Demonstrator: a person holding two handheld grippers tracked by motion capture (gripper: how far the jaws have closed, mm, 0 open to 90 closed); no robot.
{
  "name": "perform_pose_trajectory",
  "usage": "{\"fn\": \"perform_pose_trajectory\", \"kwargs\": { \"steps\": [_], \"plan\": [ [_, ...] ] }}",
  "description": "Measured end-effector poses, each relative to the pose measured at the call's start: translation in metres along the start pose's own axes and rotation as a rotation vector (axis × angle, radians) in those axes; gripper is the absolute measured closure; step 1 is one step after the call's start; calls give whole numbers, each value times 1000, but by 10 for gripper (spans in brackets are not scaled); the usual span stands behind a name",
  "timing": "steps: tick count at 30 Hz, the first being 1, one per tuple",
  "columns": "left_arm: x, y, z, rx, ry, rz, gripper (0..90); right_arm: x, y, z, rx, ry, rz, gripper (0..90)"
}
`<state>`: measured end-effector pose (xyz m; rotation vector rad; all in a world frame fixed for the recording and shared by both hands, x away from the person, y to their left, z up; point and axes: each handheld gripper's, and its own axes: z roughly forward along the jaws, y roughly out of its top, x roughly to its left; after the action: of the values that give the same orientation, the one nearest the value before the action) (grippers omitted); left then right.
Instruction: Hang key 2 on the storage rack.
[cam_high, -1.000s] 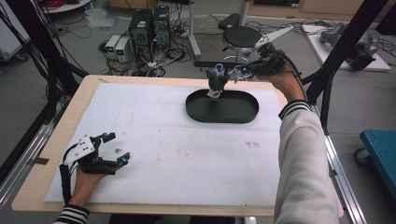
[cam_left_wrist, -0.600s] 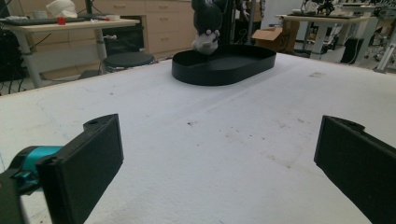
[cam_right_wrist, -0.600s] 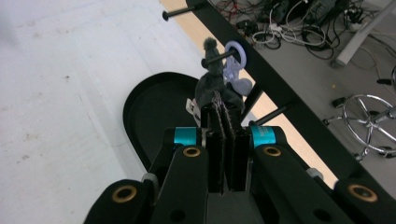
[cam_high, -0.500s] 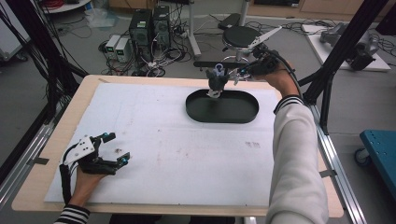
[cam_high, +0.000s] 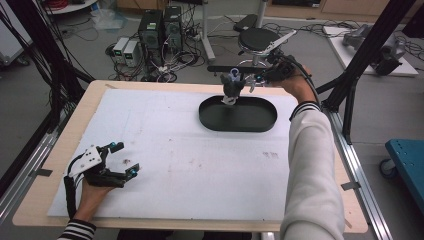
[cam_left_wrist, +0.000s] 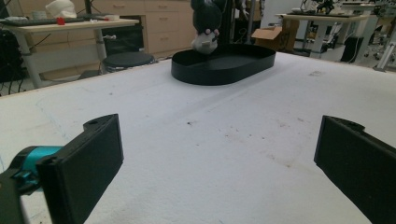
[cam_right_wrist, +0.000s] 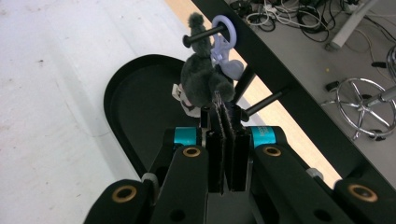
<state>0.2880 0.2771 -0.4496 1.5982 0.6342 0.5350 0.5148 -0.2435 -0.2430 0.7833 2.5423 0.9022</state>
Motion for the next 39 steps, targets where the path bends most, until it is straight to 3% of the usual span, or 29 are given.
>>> {"fn": "perform_pose_trajectory", "kwargs": {
  "steps": [16, 39],
  "plan": [
    [-1, 0, 0, 4, 2, 7, 17, -6, -3, 6, 6, -25, 9, 891],
    [-1, 0, 0, 6, 1, 7, 17, -16, -4, 18, -14, -98, 29, 890]
  ]
}}
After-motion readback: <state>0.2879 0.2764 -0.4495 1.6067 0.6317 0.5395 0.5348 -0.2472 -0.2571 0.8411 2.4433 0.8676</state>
